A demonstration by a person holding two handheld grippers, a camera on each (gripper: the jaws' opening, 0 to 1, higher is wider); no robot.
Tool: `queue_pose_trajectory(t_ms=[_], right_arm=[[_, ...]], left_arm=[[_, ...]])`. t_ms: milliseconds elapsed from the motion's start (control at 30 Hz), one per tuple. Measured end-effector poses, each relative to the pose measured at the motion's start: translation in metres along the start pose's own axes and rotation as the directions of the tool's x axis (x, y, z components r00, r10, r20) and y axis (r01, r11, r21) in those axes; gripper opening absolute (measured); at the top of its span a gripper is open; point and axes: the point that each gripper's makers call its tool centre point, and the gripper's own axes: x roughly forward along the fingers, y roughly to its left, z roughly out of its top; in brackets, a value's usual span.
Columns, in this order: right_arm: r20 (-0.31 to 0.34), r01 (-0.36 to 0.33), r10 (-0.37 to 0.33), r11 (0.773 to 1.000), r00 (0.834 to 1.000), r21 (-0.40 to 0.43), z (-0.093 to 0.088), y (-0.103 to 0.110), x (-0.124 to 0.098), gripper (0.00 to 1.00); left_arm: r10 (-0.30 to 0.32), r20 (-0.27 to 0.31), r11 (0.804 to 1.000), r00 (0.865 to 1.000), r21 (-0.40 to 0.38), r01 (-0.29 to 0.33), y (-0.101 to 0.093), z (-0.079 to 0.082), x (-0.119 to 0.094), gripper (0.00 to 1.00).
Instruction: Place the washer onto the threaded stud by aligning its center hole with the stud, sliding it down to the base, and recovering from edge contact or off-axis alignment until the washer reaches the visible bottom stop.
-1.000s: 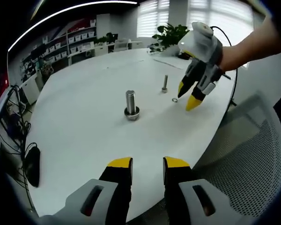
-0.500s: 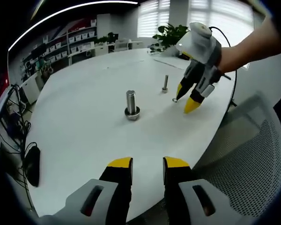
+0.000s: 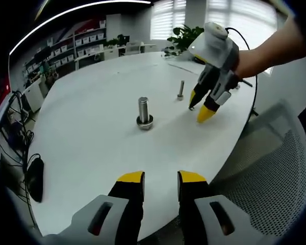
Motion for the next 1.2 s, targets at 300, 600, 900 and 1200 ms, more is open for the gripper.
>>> queue_pose_trajectory(t_ms=[300,600,900,1200], right_arm=[[-0.005,0.061,-0.061,0.997,0.998,0.039,-0.014,-0.024,-0.006,0.32],[-0.022,0.060,-0.059,0.997,0.998,0.054,-0.011,-0.033,0.000,0.31],[-0.043,0.046,-0.043,0.997,0.998,0.066,-0.012,-0.038,0.003,0.24],[-0.132,0.024,-0.027,0.999,0.991,-0.020,-0.013,-0.036,0.003,0.20]], left_arm=[[0.005,-0.003,1.000,1.000,-0.002,-0.005,0.001,-0.001,0.001,0.24],[-0.002,-0.005,1.000,1.000,-0.003,0.002,0.001,-0.001,0.002,0.24],[-0.003,-0.006,1.000,1.000,-0.004,0.003,0.000,-0.001,0.001,0.24],[-0.003,-0.008,1.000,1.000,-0.003,0.003,0.001,-0.001,0.002,0.24]])
